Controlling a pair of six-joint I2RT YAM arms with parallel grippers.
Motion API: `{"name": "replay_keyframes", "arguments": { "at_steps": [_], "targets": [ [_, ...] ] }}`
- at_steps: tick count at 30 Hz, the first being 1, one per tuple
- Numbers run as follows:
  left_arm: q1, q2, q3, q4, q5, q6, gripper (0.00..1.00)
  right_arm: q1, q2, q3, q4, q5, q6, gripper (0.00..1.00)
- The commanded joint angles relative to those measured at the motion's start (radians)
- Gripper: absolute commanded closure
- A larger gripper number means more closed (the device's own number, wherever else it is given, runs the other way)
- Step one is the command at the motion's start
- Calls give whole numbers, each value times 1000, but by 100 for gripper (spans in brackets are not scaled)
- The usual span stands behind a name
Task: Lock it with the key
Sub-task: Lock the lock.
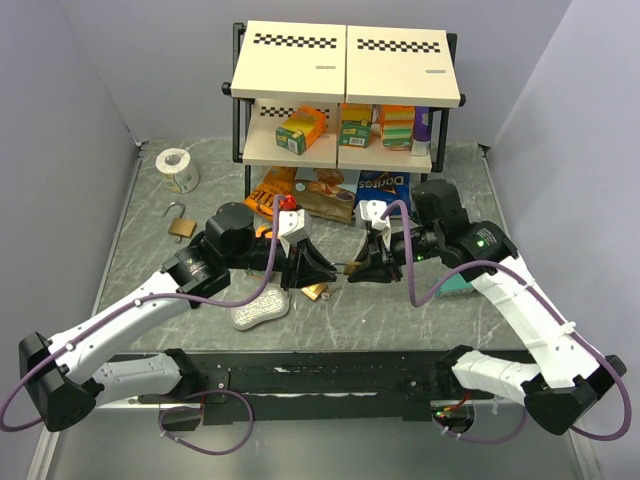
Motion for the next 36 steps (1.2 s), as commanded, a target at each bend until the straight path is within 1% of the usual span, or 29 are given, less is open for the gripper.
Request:
{"name": "replay_keyframes", "arguments": {
  "at_steps": [1,2,3,4,5,8,13,15,25,31,36],
  "targets": [
    [2,-24,17,-3,7,32,80,9,-12,45,1,-45,9,100],
    [2,-21,20,4,5,23,88,9,-15,43,-2,-45,9,100],
    [3,-19,23,10,8,17,91,10,-13,43,-4,-45,6,100],
    [3,-14,24,22,13,13,96,9,-9,42,-7,-45,3,100],
    [2,-13,26,27,14,6,99,7,-7,43,-11,-44,2,100],
    [3,-4,30,48,19,-16,99,9,-6,39,2,-38,9,100],
    [-6,29,21,77,-4,-56,99,18,7,42,19,-74,35,100],
    [-16,36,17,123,-9,-62,99,22,11,40,24,-84,46,100],
    [-72,78,12,188,-32,-100,99,74,48,45,91,-93,83,100],
    [-75,102,4,212,-29,-115,99,124,68,63,137,-90,113,100],
    [-79,85,-25,220,-4,-131,99,124,88,79,168,-99,136,100]
  ]
}}
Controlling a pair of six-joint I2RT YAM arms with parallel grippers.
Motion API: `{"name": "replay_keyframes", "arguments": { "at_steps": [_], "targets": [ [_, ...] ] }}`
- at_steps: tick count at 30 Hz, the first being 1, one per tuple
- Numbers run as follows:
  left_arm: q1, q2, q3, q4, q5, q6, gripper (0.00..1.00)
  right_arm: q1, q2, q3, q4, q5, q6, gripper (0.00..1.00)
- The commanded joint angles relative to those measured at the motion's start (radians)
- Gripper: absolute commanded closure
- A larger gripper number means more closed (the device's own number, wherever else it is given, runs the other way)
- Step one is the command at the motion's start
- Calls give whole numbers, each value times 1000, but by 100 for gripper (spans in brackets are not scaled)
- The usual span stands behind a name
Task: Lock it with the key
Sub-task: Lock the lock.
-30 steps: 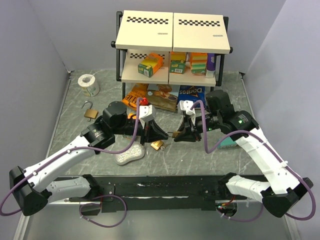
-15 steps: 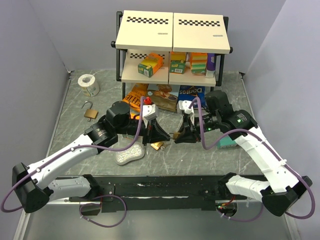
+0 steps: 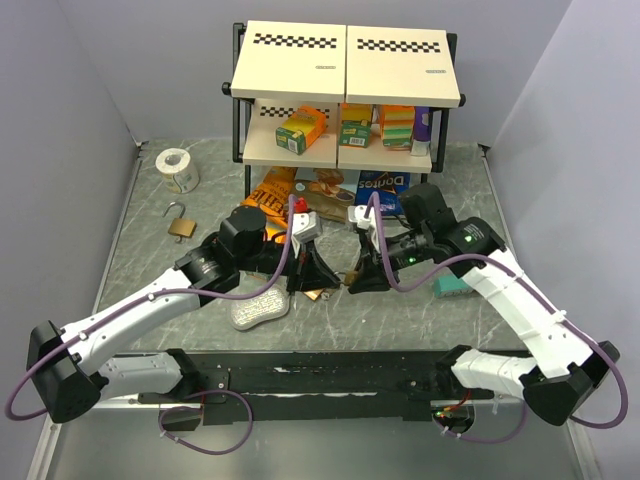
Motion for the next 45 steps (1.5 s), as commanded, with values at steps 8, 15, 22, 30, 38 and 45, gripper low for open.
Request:
{"name": "replay_keyframes", "arguments": {
  "at_steps": [8,15,22,30,38,45],
  "targets": [
    [-69,46,-19,270,-12,-48,99,112,72,94,292,-176,47,100],
    [-72,52,-2,298,7,-49,99,135,71,61,298,-169,60,100],
    [124,-92,-50,160,90,-80,74,8,25,46,241,-176,69,100],
    [150,-159,-76,206,53,-114,68,-15,-26,-32,297,-180,137,100],
    [146,-135,-77,227,70,-126,64,-15,-21,-24,330,-176,186,100],
    [130,-117,-61,218,59,-104,84,3,-17,-26,336,-178,201,100]
  ]
}}
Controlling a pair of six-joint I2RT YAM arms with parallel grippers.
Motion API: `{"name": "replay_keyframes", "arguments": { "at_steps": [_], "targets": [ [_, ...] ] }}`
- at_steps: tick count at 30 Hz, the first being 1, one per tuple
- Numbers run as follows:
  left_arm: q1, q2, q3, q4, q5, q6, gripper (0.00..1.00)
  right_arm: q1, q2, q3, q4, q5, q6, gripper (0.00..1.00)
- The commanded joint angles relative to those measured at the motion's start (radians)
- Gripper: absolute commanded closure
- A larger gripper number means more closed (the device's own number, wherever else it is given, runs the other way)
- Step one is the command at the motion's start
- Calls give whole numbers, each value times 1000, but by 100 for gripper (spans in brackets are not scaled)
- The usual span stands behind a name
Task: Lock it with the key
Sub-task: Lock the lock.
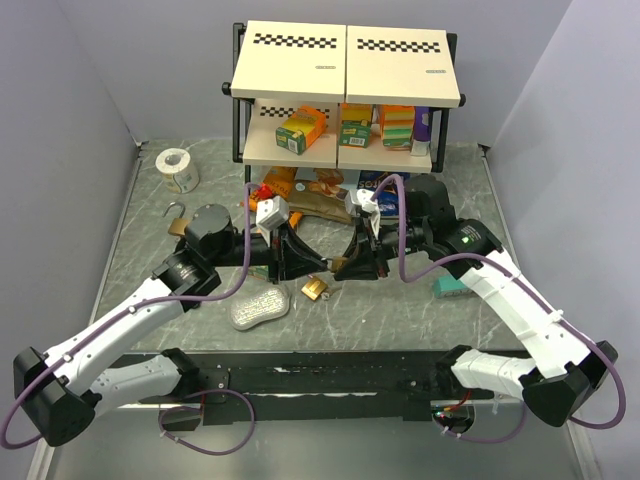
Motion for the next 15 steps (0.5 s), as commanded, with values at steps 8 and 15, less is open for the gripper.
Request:
{"name": "replay_keyframes", "arguments": {
  "at_steps": [8,15],
  "targets": [
    [32,-24,-14,1,62,-18,99,-55,8,59,-90,-35,17,34],
    [49,-35,-8,-80,132,74,99,-135,37,112,-345,-58,-232,43]
  ]
}}
